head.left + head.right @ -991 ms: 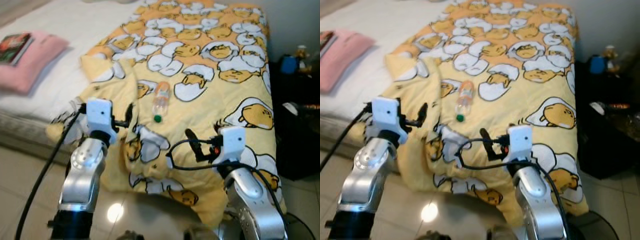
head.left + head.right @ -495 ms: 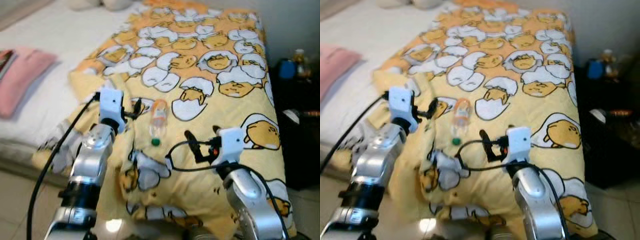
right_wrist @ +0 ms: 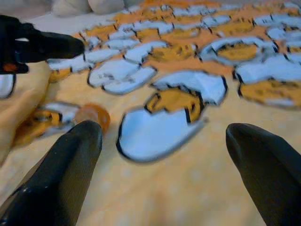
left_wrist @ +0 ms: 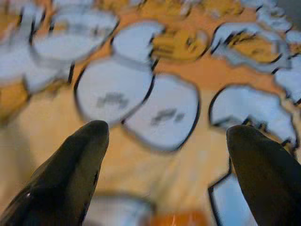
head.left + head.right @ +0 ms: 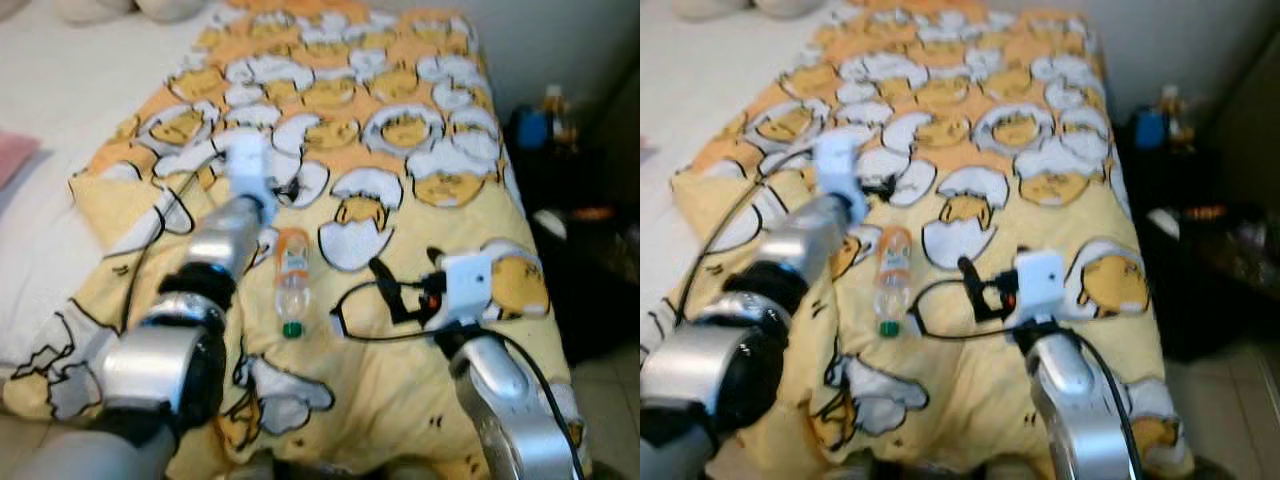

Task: Clean up the room

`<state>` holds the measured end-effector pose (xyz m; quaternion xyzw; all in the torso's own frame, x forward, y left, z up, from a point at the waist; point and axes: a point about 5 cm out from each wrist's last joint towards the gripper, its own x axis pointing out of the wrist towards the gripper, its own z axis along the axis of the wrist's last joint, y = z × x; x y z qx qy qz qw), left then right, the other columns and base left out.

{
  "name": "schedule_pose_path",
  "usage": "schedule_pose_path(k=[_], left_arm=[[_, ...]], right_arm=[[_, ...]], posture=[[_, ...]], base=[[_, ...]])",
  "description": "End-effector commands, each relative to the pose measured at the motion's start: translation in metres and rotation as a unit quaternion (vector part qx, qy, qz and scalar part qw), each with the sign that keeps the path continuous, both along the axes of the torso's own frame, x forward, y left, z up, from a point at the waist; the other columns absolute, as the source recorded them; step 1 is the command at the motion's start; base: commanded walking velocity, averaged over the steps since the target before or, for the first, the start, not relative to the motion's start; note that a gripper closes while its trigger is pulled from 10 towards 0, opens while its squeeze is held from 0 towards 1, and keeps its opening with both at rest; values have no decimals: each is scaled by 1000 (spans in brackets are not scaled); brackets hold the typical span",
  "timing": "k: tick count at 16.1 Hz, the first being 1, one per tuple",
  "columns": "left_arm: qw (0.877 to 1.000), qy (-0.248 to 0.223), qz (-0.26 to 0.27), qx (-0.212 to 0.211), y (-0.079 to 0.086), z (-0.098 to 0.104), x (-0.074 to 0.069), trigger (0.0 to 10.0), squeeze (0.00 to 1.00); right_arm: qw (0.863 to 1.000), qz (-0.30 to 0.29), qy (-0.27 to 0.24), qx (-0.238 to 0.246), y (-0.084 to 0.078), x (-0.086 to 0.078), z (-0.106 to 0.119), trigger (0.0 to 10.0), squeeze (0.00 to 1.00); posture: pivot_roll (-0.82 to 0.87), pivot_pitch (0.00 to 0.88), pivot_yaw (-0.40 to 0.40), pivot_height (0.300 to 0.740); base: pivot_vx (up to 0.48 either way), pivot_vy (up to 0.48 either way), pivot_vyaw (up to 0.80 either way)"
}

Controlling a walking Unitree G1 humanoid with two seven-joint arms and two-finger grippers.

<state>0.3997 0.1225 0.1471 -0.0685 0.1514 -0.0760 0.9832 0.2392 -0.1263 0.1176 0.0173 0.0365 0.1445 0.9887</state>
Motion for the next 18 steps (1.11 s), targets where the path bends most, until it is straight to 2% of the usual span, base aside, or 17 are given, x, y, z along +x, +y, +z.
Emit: schedule_pose_path(k=[1, 4, 7, 10, 14, 18], left_arm=[[999, 1, -9, -34, -13, 9, 4, 10000, 0], [998, -13, -24, -60, -22, 22, 8, 10000, 0], [995, 39, 2, -87, -20, 11, 6, 10000, 0], [993, 43, -18, -108, -28, 18, 7, 10000, 0], [993, 40, -26, -107, -35, 14, 5, 10000, 0], [994, 72, -37, -75, -44, 6, 1, 10000, 0]], right_arm=[[1000, -8, -4, 1, -5, -4, 5, 10000, 0], [1000, -11, 2, 1, -5, -8, 4, 10000, 0], [1000, -11, 6, 0, -6, -7, 5, 10000, 0], [1000, -4, 11, 0, -4, -10, 3, 10000, 0], [1000, 2, 13, -2, -2, -11, 5, 10000, 0], [1000, -4, 18, -4, -5, -16, 3, 10000, 0]], posture=[[-289, 193, 42, 740], [-289, 197, 39, 740], [-285, 199, 36, 740], [-277, 200, 31, 740], [-289, 202, 33, 740], [-308, 209, 39, 740]], base=[[0, 0, 0], [0, 0, 0], [0, 0, 0], [0, 0, 0], [0, 0, 0], [0, 0, 0]])
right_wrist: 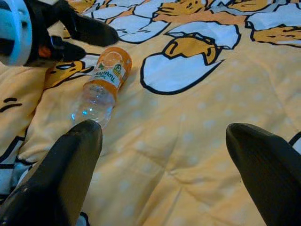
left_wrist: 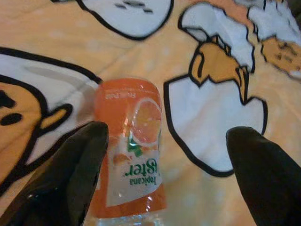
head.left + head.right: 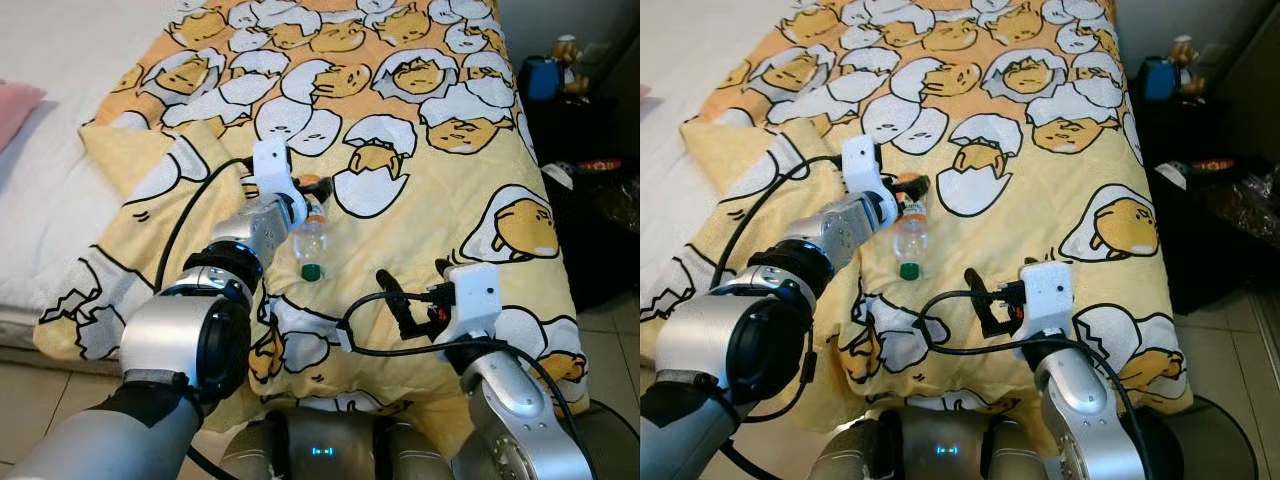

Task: Clean up the room

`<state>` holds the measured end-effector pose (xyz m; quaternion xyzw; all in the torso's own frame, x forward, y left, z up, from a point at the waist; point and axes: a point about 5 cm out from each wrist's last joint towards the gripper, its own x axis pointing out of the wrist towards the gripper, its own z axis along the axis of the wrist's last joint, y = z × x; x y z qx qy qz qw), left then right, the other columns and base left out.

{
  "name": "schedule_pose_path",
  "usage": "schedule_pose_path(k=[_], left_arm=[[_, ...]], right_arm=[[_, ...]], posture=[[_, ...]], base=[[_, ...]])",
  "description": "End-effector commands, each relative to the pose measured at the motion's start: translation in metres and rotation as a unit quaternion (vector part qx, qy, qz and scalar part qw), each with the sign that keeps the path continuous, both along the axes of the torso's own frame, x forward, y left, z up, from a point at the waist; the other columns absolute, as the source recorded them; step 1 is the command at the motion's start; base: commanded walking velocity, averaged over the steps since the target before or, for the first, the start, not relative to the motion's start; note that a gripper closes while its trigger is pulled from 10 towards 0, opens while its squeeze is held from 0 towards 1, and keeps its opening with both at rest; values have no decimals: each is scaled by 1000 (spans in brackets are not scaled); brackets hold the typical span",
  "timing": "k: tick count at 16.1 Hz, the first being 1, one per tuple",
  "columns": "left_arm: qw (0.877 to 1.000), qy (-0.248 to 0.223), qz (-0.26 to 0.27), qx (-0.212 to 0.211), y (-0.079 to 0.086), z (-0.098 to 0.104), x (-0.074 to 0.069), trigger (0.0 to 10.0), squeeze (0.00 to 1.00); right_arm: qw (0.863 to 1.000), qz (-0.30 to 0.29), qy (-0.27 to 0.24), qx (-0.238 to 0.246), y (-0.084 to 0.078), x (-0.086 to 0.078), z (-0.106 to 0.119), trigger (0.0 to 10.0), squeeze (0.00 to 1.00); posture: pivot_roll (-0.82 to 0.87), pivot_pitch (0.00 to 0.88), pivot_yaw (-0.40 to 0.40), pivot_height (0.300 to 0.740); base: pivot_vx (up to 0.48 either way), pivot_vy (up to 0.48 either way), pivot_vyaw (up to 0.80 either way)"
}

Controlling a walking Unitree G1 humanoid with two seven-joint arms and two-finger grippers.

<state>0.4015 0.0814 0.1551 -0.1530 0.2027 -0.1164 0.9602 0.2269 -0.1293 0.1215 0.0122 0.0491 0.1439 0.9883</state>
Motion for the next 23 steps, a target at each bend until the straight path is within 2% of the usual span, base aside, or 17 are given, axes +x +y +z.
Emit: schedule_pose_path(k=[1, 5, 8, 9, 10, 12, 16, 17, 18, 21, 23], left_arm=[[999, 22, -14, 34, -4, -9, -4, 10000, 0], [997, 43, -12, 63, -4, -23, -10, 10000, 0], [992, 48, -8, 114, 4, -30, -12, 10000, 0], [992, 50, -8, 119, 4, -32, -12, 10000, 0], [989, 60, -15, 134, 3, -40, -16, 10000, 0], [989, 74, -22, 130, -1, -51, -23, 10000, 0], [989, 59, -20, 135, 2, -51, -22, 10000, 0], [988, 62, -19, 138, 3, -53, -22, 1098, 0], [988, 64, -16, 140, 5, -54, -23, 0, 0], [987, 55, -13, 151, 9, -53, -22, 0, 0], [987, 51, -16, 155, 12, -52, -21, 0, 0]], right_arm=[[1000, -4, 10, 4, -2, -4, -1, 10000, 0], [1000, 0, 14, 6, 1, -4, -2, 10000, 0], [1000, 0, 20, 11, 2, -5, -3, 10000, 0], [1000, 0, 21, 11, 2, -5, -4, 10000, 0], [1000, 1, 23, 12, 3, -5, -4, 10000, 0], [1000, 2, 24, 16, 5, -5, -3, 10000, 0], [999, 23, 13, 19, 13, -11, 9, 10000, 0], [999, 27, 13, 20, 14, -13, 11, 10000, 0], [999, 31, 13, 22, 13, -16, 14, 10000, 0], [999, 38, 27, 24, 11, -18, 11, 10000, 0], [996, 60, 48, 49, 16, -19, 9, 10000, 0]], posture=[[-302, 212, 38, 740], [-299, 211, 45, 740], [-292, 215, 46, 740], [-292, 215, 46, 740], [-294, 216, 48, 740], [-306, 216, 55, 740], [-371, 247, 62, 740], [-382, 250, 62, 740], [-388, 249, 60, 740], [-374, 243, 50, 740], [-371, 239, 43, 740]], base=[[0, 0, 0], [0, 0, 0], [0, 0, 0], [0, 0, 0], [0, 0, 0], [0, 0, 0], [0, 0, 0], [0, 0, 0], [0, 0, 0], [0, 0, 0], [0, 0, 0]])
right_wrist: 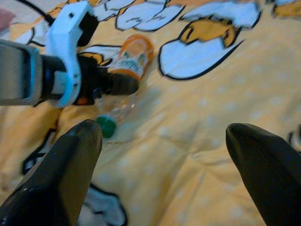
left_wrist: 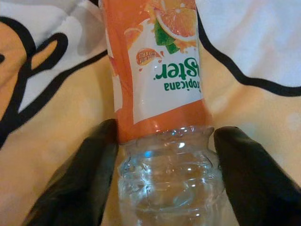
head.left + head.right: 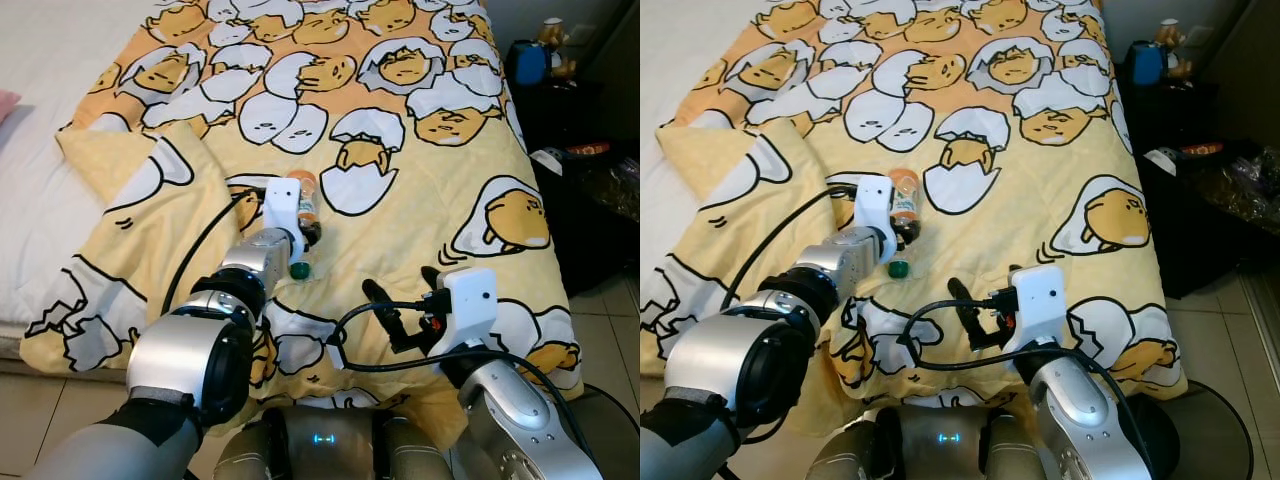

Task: Clean up the room

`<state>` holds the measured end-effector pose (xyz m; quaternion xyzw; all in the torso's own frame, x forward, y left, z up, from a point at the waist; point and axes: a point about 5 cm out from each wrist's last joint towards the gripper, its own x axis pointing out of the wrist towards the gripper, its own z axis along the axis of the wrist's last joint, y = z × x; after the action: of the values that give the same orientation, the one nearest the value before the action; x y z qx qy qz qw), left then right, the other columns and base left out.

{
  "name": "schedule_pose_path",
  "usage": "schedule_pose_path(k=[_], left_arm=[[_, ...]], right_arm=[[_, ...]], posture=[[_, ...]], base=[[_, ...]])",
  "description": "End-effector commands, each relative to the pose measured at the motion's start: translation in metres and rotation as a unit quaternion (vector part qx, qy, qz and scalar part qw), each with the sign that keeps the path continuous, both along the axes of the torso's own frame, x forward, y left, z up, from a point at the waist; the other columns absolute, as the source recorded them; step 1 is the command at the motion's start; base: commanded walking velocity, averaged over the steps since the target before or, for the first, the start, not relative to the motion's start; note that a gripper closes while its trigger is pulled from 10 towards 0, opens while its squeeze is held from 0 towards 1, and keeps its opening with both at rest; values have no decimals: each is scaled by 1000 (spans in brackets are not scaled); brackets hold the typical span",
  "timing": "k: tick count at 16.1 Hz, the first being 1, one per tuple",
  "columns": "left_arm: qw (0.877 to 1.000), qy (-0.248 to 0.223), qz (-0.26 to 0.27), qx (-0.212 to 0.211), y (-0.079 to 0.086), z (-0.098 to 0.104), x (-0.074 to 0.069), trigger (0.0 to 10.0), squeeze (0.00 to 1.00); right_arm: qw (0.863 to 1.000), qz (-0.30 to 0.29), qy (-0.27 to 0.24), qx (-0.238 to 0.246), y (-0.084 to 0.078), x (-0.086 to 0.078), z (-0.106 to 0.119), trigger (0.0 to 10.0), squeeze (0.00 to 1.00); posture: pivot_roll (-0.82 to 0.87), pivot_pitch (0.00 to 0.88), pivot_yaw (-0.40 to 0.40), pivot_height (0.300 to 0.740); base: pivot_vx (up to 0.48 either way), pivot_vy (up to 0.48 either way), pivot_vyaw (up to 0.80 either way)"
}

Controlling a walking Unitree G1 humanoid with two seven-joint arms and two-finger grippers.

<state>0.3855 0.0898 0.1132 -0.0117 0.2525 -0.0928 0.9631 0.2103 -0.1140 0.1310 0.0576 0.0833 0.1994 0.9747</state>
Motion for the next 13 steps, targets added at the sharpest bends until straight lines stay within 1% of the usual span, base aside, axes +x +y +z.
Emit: schedule_pose_path(k=[1, 2, 5, 6, 7, 8, 9, 10, 11, 12, 13], left_arm=[[1000, 14, 0, 3, 3, -9, -4, 0, 0], [1000, 14, 0, 1, 3, -9, -4, 0, 0], [1000, -1, -1, -26, -2, 0, 0, 0, 0], [998, -16, 5, -62, -4, 10, 4, 0, 0], [997, -25, 6, -78, -4, 15, 6, 0, 0], [994, -52, 5, -98, -2, 27, 12, 0, 0], [992, -76, 1, -98, 2, 36, 15, 0, 0], [991, -102, -7, -85, 7, 42, 18, 0, 0], [989, -129, -16, -70, 13, 49, 21, 0, 0], [988, -142, -18, -66, 17, 53, 22, 0, 0], [984, -167, -18, -60, 25, 59, 23, 0, 0]], right_arm=[[999, 24, 22, 17, 3, -6, -2, 10000, 0], [999, 33, 27, 15, 3, -8, -3, 10000, 0], [998, 49, 43, 16, 6, -14, -6, 10000, 0], [997, 54, 53, 31, 7, -12, -7, 10000, 0], [995, 56, 67, 53, 8, -11, -8, 10000, 0], [990, 84, 88, 73, 9, -10, -9, 10000, 0], [987, 109, 90, 70, 9, -9, -8, 10000, 0], [988, 118, 82, 63, 8, -5, -6, 10000, 0], [989, 117, 75, 58, 6, 1, -4, 10000, 0], [989, 116, 72, 57, 4, 5, -4, 10000, 0], [990, 110, 63, 53, 2, 11, -3, 10000, 0]], posture=[[-374, 238, 41, 740], [-376, 235, 39, 740], [-374, 230, 28, 740], [-368, 225, 25, 740], [-366, 224, 23, 740], [-352, 215, 13, 740], [-342, 205, 4, 740], [-335, 198, -1, 740], [-321, 186, -6, 740], [-314, 179, -8, 740], [-296, 164, -7, 740]], base=[[0, 0, 0], [0, 0, 0], [0, 0, 0], [0, 0, 0], [0, 0, 0], [0, 0, 0], [0, 0, 0], [0, 0, 0], [0, 0, 0], [0, 0, 0], [0, 0, 0]])
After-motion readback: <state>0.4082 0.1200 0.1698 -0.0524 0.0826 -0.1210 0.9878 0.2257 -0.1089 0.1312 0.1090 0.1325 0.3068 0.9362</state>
